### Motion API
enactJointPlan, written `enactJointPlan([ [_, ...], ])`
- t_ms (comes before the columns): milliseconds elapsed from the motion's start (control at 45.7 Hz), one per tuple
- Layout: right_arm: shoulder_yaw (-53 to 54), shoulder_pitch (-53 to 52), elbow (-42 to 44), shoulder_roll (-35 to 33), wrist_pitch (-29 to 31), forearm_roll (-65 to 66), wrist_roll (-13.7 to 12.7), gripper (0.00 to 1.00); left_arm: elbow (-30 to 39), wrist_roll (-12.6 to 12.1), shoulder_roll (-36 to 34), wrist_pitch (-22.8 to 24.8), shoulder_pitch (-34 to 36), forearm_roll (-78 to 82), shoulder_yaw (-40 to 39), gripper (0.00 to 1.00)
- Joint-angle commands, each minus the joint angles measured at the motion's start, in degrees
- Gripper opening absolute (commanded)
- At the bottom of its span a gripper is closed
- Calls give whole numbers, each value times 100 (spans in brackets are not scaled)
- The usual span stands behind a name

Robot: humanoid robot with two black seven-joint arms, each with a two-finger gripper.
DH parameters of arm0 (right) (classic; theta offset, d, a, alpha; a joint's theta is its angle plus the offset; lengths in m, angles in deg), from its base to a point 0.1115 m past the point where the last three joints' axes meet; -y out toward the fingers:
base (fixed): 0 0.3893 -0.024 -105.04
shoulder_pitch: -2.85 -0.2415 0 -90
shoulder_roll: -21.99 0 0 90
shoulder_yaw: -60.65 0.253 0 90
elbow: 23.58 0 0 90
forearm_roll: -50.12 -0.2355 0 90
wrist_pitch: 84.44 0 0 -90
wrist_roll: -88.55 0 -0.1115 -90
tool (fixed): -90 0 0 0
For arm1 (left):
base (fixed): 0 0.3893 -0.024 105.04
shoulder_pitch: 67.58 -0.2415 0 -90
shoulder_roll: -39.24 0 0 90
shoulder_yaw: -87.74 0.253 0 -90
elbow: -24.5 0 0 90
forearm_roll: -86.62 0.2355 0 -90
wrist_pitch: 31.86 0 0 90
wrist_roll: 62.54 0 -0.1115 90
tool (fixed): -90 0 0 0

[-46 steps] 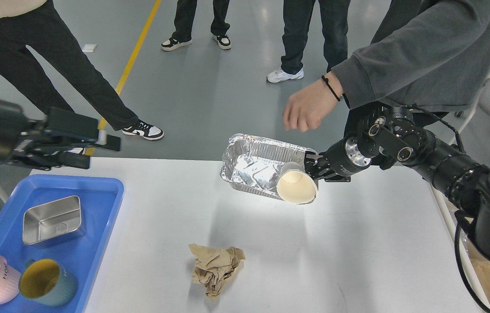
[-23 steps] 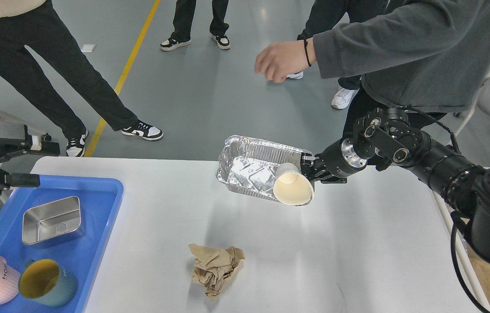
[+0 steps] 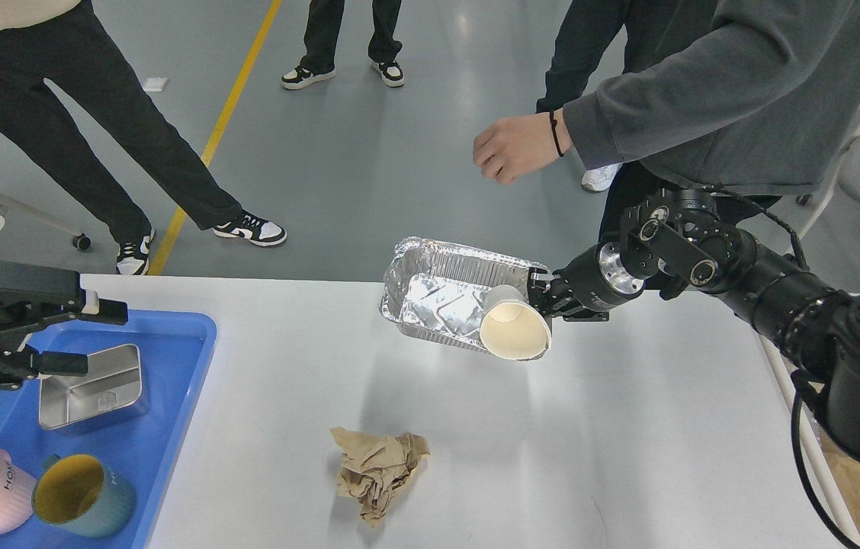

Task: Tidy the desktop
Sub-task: 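Move the left gripper down toward the crumpled brown paper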

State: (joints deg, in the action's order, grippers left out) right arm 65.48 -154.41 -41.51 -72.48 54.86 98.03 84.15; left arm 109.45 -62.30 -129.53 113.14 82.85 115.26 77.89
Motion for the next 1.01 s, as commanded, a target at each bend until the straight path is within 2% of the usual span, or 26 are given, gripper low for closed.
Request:
enactJointPlan([
  [0, 0, -6, 0, 7, 0, -1, 0, 0, -5, -58, 309, 1, -163, 159, 0, 96],
  [131, 0, -15, 0, 7, 0, -1, 0, 0, 4, -260, 1046, -41, -444, 414, -8, 96],
  [328, 0, -32, -26, -2, 0, -1, 0, 0, -5, -638, 2453, -1376, -892, 1064, -8, 96],
  [503, 0, -15, -35, -19, 0, -1, 0, 0, -83, -858, 3420, -2255, -1411, 2040, -35, 96],
  [612, 0, -6, -35, -19, 0, -1, 0, 0, -294, -1016, 3859, -2519, -1622, 2356, -26, 96],
  [700, 0, -6, -35, -19, 0, -10, 1, 0, -505, -1043, 4316, -2748, -1710, 2576, -9, 96],
  [984, 0, 3, -35, -55, 0, -10, 9, 0, -1112, -1297, 5108, -2933, -1798, 2858, 9, 96],
])
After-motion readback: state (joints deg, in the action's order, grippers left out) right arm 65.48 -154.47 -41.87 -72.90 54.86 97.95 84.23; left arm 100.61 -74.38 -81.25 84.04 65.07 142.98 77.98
